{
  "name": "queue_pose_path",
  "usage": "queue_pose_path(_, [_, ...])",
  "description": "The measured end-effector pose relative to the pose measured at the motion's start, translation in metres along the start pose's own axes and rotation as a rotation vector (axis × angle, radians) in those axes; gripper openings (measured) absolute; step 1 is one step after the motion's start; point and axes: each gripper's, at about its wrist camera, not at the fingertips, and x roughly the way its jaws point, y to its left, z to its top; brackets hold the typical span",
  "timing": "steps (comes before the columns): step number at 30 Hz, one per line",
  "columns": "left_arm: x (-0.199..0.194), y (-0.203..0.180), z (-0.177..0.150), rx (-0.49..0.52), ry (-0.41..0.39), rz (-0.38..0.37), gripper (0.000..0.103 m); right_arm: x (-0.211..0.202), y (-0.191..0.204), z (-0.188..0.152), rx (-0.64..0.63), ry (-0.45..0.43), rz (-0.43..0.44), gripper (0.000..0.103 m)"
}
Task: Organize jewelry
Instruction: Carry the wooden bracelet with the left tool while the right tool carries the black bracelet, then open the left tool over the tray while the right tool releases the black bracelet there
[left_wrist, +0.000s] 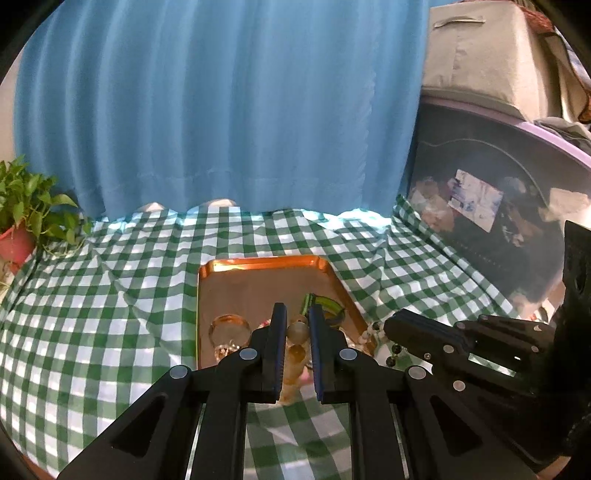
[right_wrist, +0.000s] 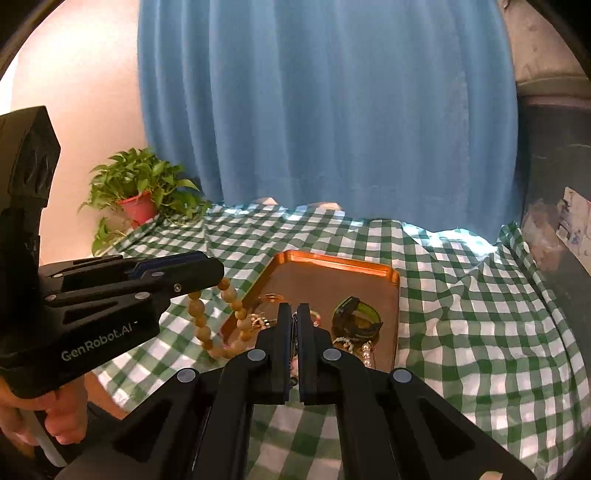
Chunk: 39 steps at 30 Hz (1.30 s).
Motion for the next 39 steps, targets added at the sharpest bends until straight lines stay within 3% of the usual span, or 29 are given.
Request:
queue_pose_path(7, [0.052, 0.024, 0.004, -0.038, 0.053, -0.004, 0.013, 0.042, -0.016, 0.004, -0.003, 0.032, -0.003, 0.002])
queue_pose_path(16, [0.117, 0.059, -0.018, -0.111, 0.150, -0.033, 0.013, 0.105, -0.036, -0.010, 0.017, 0.097, -0.002, 0.002])
queue_pose_path(19, [0.135, 0.067, -0.022, -0.100, 0.172, 0.010, 0.013, 0.126, -0.040, -0.020, 0.015, 0.132, -0.014, 0.002])
queue_pose_path(24, [0.165, 0.073, -0.038, -0.110, 0.256, 0.013, 0.013, 0.157, -0.043, -0.033, 0.011, 0.208, -0.018, 0.002])
queue_pose_path(28, [0.179, 0.076, -0.046, -0.104, 0.293, 0.028, 0.013, 0.175, -0.052, -0.044, 0.032, 0.262, -0.033, 0.002])
queue_pose_path(39, [0.185, 0.079, -0.045, -0.108, 0.267, 0.060, 0.013, 0.184, -0.064, -0.040, 0.068, 0.245, -0.088, 0.003])
